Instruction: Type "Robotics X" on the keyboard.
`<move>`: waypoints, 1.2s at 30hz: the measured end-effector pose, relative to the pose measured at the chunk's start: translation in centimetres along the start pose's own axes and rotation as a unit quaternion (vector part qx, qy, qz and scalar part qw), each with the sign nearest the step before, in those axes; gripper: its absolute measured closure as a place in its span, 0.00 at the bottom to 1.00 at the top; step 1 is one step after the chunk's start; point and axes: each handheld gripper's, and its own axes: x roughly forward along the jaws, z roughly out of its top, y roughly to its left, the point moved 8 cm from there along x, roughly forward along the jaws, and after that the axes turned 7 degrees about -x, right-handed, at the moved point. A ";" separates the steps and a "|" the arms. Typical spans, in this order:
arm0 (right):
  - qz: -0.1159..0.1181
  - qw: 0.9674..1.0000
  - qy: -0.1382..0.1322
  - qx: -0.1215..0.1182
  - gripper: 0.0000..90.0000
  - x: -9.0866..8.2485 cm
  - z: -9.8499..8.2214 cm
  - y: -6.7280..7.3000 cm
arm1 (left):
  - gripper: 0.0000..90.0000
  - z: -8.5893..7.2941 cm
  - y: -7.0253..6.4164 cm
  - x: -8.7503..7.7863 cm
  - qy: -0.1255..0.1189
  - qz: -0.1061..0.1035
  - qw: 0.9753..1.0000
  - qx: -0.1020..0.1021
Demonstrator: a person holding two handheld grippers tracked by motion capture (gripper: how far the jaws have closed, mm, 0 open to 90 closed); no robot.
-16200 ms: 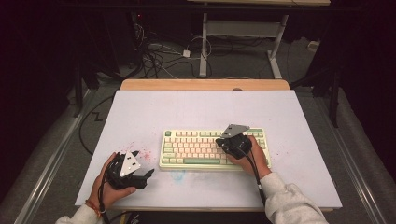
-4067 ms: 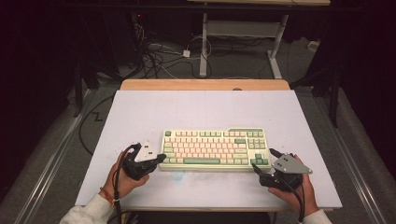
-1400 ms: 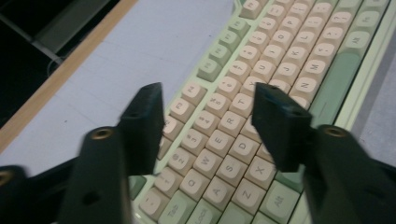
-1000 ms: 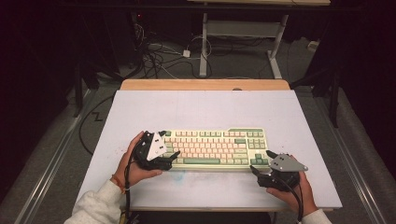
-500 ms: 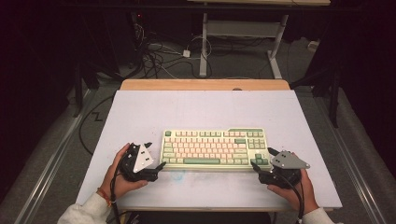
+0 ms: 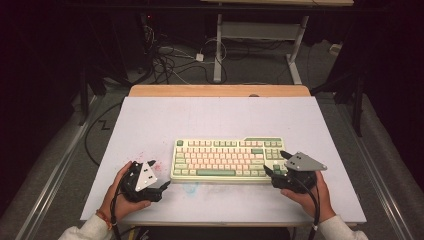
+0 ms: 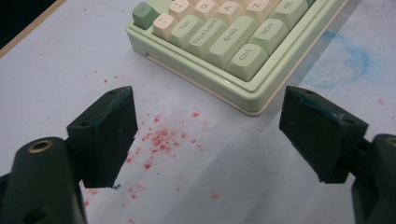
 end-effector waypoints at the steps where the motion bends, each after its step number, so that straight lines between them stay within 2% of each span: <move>1: 0.005 1.000 0.001 0.001 0.34 0.3 0.2 0.1 | 0.20 0.0 0.0 0.0 0.002 0.001 1.000 0.001; 11: 0.047 0.999 0.010 -0.014 0.75 3.0 2.3 1.6 | 0.20 -0.2 0.0 0.2 0.008 0.000 1.000 -0.002; 17: 0.079 0.996 0.029 -0.026 0.97 4.9 3.2 2.5 | 0.20 -0.3 -0.1 0.2 0.010 -0.005 1.000 0.000; 24: 0.099 0.993 0.046 -0.032 1.00 7.2 4.1 3.4 | 0.20 -0.4 -0.4 0.4 0.015 -0.009 1.000 0.007; 36: 0.117 0.990 0.065 -0.039 1.00 9.9 5.1 4.8 | 0.21 -0.7 -0.4 0.6 0.027 -0.015 0.999 0.015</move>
